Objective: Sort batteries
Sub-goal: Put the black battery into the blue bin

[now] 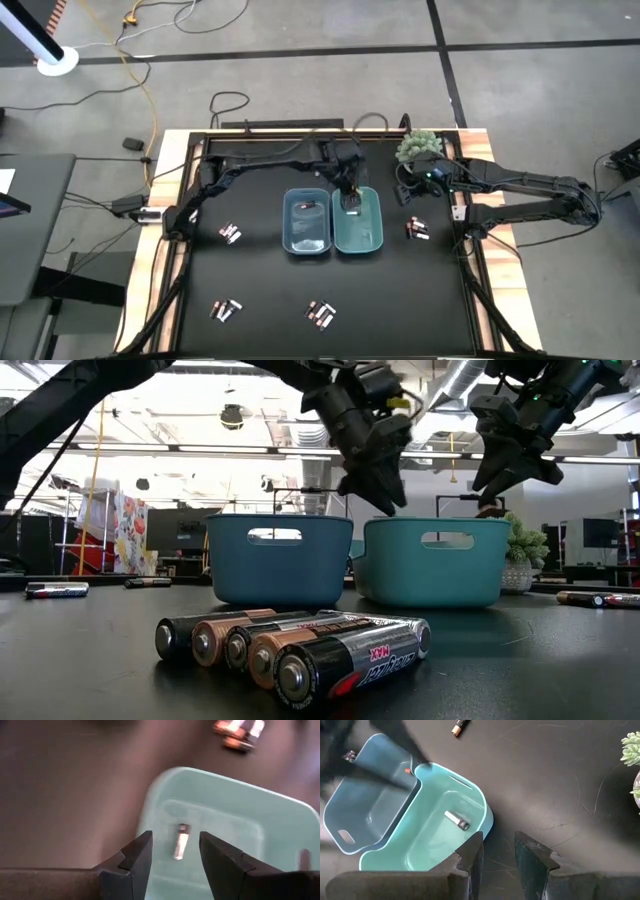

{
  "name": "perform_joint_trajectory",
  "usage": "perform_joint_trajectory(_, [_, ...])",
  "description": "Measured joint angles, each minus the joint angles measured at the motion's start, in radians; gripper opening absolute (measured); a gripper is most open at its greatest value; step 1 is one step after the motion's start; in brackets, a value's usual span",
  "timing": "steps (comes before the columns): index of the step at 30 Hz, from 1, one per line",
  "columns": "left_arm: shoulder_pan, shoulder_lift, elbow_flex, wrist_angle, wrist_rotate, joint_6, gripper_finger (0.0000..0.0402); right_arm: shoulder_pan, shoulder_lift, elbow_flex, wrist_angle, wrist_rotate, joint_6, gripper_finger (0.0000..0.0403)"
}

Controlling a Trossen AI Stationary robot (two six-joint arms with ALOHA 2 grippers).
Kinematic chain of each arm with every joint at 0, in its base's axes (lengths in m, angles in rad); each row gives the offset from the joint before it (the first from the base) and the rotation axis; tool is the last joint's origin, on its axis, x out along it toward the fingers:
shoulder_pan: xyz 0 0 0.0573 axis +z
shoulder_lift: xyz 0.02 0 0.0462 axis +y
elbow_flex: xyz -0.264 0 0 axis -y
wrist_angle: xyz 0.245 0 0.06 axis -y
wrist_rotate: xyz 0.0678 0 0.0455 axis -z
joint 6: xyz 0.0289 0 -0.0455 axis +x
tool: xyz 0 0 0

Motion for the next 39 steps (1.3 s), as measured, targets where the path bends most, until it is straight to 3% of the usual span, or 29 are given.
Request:
perform_joint_trajectory(8, [0.189, 0.0, 0.003, -0.129, -0.059, -0.11, 0.0157, 0.0, 0.0, 0.0, 0.0, 0.0, 0.027, 0.0127])
perform_joint_trajectory(16, [0.315, 0.007, -0.078, -0.207, -0.079, -0.233, 0.0157, -0.001, 0.0, 0.0, 0.0, 0.021, 0.087, 0.0127])
perform_joint_trajectory(23, [0.313, 0.011, -0.193, -0.11, -0.011, -0.312, 0.0157, -0.002, 0.0, 0.0, -0.002, 0.022, 0.106, 0.0127])
perform_joint_trajectory(39, [0.286, 0.01, -0.302, 0.024, -0.069, -0.435, 0.0157, -0.002, 0.0, 0.0, -0.009, 0.023, 0.081, 0.0127])
